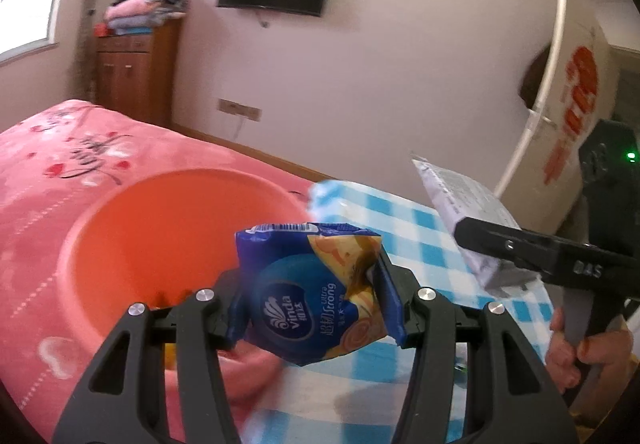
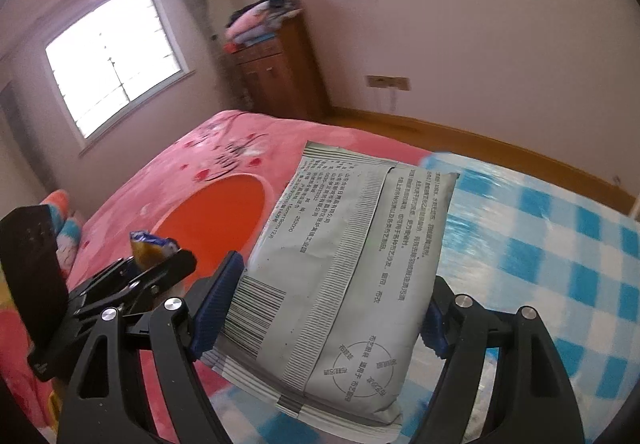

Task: Collect trash
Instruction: 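Carry both packs over the orange bucket and open both tools, then move both tools back over the table toward the last two packs, then grasp the green-white wipes pack with the left tool while the right tool grasps the feather-print pack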

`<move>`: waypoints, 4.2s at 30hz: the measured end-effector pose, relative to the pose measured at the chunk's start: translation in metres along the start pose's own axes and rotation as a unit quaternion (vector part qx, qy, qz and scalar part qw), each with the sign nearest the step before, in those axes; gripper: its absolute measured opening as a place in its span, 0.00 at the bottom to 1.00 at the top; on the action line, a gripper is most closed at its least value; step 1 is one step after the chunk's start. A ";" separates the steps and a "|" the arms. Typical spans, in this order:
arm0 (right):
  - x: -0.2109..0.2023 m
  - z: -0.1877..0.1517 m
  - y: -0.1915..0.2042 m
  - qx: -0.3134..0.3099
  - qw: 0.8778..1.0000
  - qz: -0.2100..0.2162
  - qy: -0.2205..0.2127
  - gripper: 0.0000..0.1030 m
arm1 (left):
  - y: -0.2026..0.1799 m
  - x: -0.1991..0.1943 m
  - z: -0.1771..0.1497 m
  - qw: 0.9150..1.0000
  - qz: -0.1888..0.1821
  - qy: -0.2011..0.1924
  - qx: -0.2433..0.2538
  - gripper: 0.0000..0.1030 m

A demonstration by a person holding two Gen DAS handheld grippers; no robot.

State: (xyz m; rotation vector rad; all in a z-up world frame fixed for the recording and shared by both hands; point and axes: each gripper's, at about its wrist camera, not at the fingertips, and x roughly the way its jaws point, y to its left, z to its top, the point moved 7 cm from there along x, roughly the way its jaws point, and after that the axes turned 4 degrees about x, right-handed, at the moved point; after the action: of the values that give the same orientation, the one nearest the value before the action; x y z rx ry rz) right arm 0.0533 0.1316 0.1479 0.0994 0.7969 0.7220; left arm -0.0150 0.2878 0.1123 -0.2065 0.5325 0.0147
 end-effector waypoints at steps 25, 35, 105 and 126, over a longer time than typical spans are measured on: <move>0.057 0.014 0.061 0.001 0.999 0.055 0.003 0.90 | 0.094 0.008 -0.010 0.993 0.092 0.006 -0.078 0.86; 0.009 -0.010 0.015 0.003 0.999 -0.016 -0.043 0.91 | 0.067 0.001 -0.012 0.995 0.084 -0.002 -0.059 0.92; -0.137 -0.173 -0.223 0.128 0.954 -0.246 -0.115 0.91 | -0.226 0.054 -0.115 0.974 -0.096 0.104 0.179 0.93; -0.126 -0.216 -0.251 0.260 0.958 -0.095 -0.072 0.91 | -0.231 0.127 -0.144 0.964 -0.069 0.177 0.188 0.93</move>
State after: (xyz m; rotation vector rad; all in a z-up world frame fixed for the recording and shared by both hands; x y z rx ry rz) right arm -0.0155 -0.1772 -0.0130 0.5376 0.8268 0.3053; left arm 0.0375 0.0275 -0.0289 0.1309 0.8632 -0.2627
